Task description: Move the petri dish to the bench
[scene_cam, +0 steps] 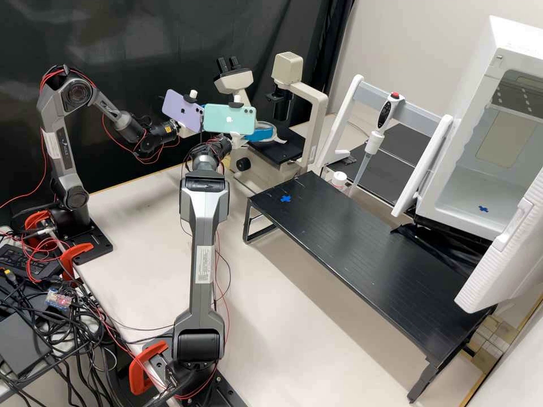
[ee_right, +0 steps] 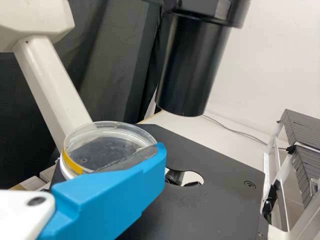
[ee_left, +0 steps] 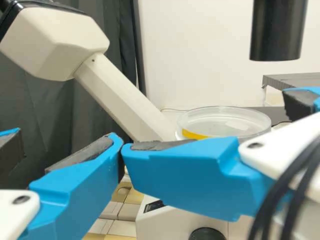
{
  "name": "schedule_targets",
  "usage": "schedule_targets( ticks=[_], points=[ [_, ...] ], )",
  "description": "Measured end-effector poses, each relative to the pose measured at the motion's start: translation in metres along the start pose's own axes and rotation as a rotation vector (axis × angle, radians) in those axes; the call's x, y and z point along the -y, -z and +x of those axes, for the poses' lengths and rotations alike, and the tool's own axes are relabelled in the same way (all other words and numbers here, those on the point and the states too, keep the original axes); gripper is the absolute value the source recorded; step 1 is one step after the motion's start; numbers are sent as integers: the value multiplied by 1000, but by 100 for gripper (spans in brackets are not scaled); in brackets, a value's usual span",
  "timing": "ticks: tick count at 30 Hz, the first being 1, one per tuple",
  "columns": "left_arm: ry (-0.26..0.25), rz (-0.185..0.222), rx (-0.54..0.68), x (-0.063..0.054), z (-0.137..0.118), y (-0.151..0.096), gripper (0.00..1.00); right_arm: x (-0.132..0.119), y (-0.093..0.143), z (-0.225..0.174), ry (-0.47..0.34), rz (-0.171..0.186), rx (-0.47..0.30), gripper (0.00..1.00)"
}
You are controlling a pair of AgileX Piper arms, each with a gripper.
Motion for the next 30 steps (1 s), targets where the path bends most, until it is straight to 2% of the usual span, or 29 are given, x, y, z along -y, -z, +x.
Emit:
schedule_targets(
  ticks=[10,15,24,30],
  points=[
    [0,-15,-14,0,0,2,100,0,-9,7,-4,-1,16,100],
    [4,17,23,0,0,-2,100,-3,-15,10,-6,10,33,100],
    [5,20,27,0,0,-2,100,-3,-16,10,-4,15,40,100],
    [5,20,27,0,0,-2,100,-3,-25,11,1,23,63,100]
  ],
)
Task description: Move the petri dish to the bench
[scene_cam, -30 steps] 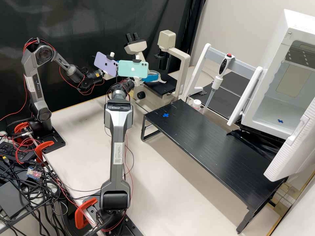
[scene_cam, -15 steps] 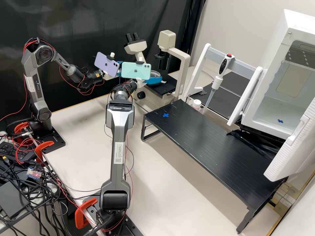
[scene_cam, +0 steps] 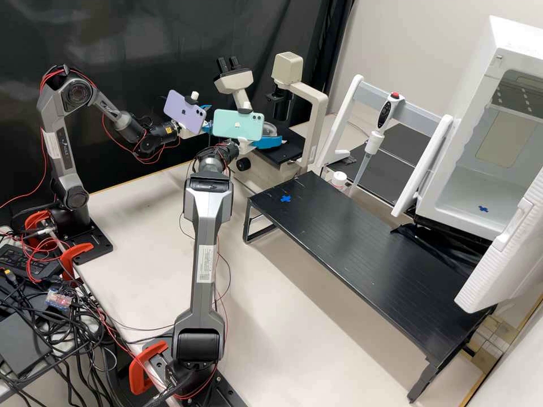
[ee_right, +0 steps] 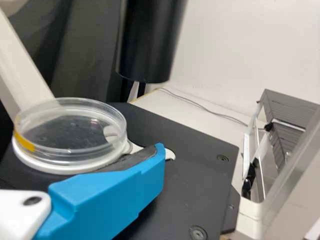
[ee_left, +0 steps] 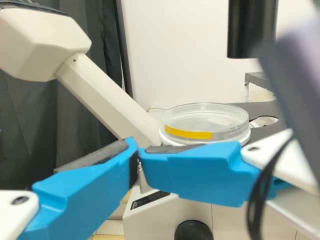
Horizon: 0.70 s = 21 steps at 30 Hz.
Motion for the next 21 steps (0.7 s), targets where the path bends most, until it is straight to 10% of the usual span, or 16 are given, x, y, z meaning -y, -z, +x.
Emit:
schedule_targets(
  ticks=[4,5,21],
  points=[
    [1,6,8,0,0,-1,100,-4,-5,3,-8,2,11,100],
    [2,8,10,0,0,-1,100,-4,-5,3,-6,2,10,0],
    [-5,18,23,0,0,-2,100,-10,-4,9,25,32,-9,0]
  ],
)
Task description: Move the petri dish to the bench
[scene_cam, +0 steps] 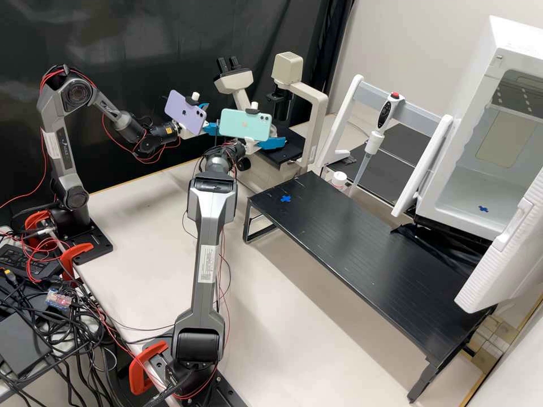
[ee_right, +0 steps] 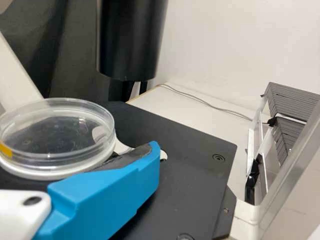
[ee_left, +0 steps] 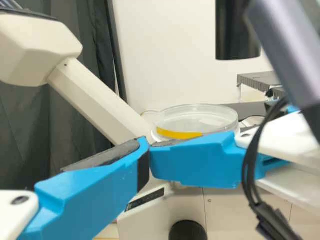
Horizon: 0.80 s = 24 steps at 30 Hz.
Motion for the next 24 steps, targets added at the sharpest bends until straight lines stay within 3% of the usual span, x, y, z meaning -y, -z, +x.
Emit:
schedule_targets(
  ticks=[24],
  points=[
    [0,1,1,0,0,0,100,1,3,0,26,2,-16,0]
  ],
)
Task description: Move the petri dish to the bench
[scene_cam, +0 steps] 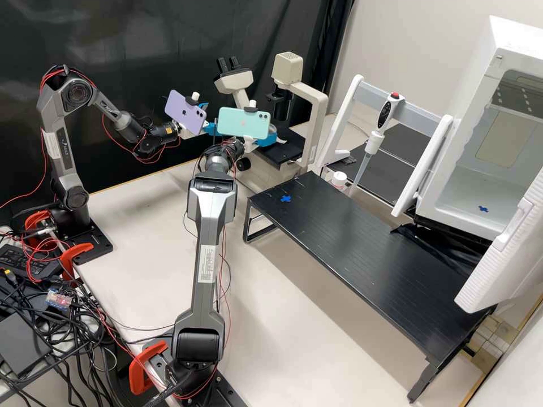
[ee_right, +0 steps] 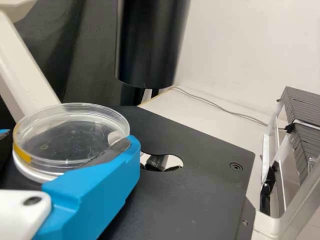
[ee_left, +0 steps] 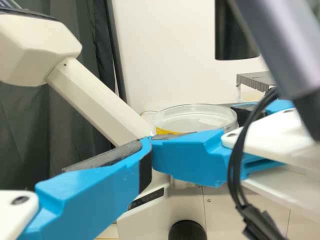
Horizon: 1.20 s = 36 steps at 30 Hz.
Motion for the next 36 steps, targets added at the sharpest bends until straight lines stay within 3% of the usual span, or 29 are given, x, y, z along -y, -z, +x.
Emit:
schedule_targets(
  ticks=[29,36],
  points=[
    [0,0,0,0,0,0,100,4,0,-3,-8,-16,-19,0],
    [-1,-7,-8,0,0,1,100,13,1,-15,-25,-2,-19,0]
  ],
)
